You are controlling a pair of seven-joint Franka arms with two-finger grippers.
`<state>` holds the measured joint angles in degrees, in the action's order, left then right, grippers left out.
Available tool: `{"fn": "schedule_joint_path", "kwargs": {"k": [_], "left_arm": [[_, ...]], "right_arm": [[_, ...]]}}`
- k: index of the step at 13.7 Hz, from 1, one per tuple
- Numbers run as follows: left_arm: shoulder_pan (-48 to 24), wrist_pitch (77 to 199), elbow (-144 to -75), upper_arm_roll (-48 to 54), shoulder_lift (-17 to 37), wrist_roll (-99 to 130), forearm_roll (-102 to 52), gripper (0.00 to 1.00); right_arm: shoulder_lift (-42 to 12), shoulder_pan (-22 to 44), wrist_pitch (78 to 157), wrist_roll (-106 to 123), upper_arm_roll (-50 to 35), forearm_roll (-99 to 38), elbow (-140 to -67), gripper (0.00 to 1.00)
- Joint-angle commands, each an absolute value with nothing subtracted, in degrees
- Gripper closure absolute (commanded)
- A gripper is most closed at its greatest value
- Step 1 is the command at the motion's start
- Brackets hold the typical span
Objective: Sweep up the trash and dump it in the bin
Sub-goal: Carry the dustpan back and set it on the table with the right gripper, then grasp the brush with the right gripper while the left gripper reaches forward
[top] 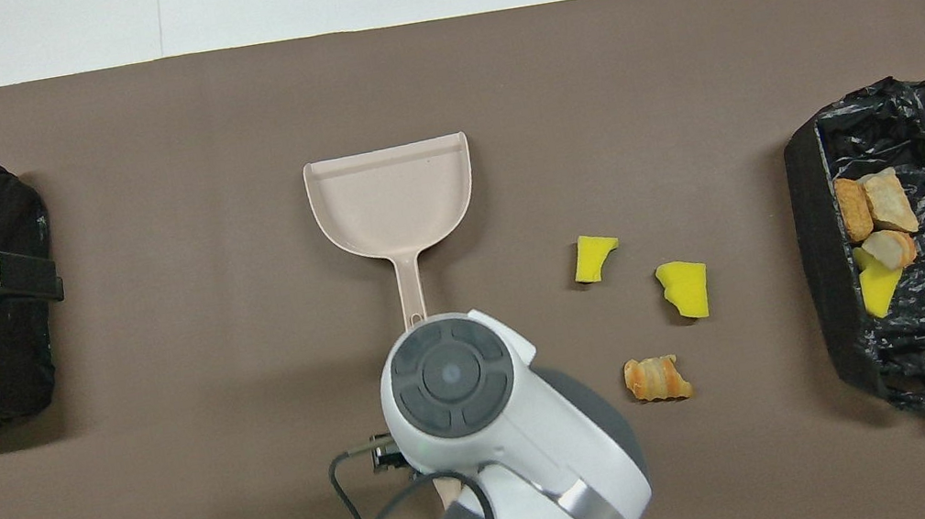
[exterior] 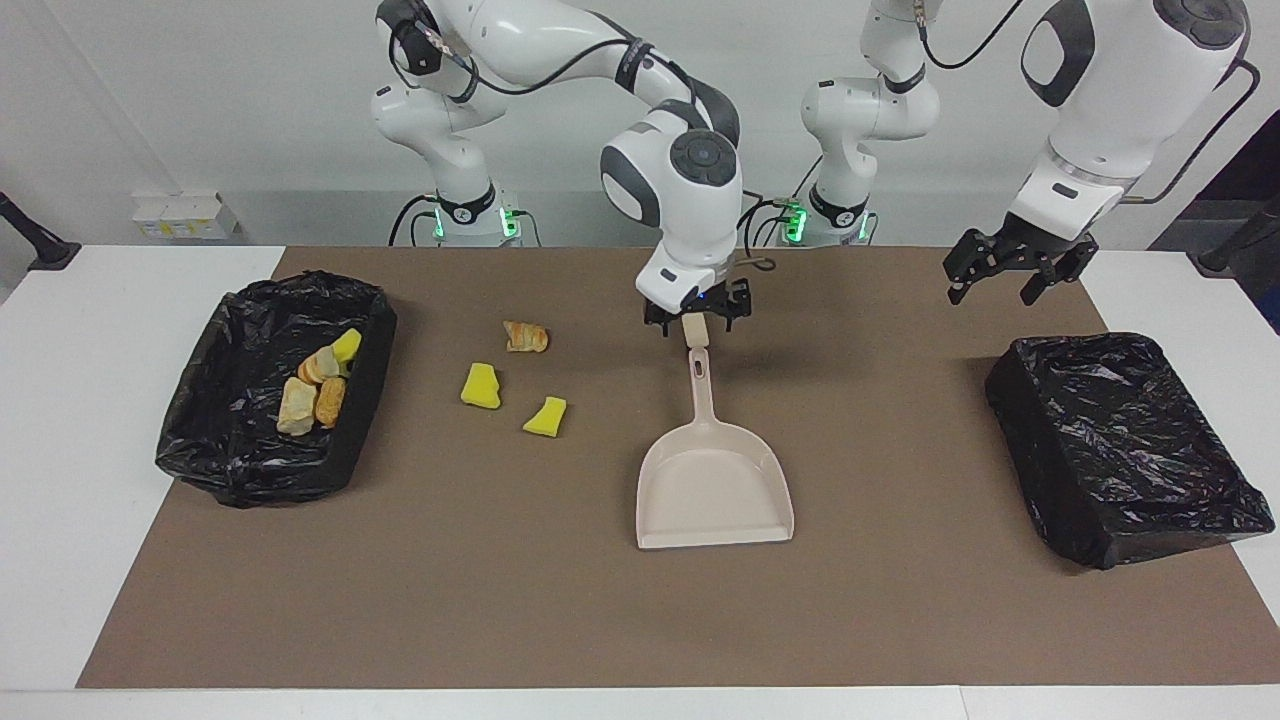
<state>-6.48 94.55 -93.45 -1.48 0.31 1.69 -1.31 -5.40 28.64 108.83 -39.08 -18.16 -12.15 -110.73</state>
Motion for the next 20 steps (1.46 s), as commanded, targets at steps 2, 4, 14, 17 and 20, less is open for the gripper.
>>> {"fn": "schedule_joint_path", "kwargs": {"k": [2,4,14,17,20], "left_arm": [[-7.3,95.5,-95.7,-2.3,-0.7,1.0,-0.8,0.0],[-7.3,95.9,-96.3,-2.3,-0.8,0.6,-0.8,0.0],[-7.6,95.7,-97.1,-2.3,-1.2,0.4,-0.7,0.0],[-7.4,96.9,-97.0,-2.2,-1.1,0.1,-0.7,0.0],[-8.5,100.9,-96.9,-2.1,1.0,-0.2,-0.9,0.0]], "right_arm": [[4.3,33.8,116.7,-36.9,-17.9,-18.0,-128.4,0.0],[2.5,36.3,122.5,-38.4,-17.9,-18.3,-130.9,0.0],[-1.8,38.6,128.8,-39.5,-17.8,-18.3,-131.6,0.98],[-3.1,38.1,128.1,-42.0,-17.5,-17.5,-129.5,1.0],[-0.9,36.9,125.9,-43.8,-17.2,-17.4,-128.3,1.0]]}}
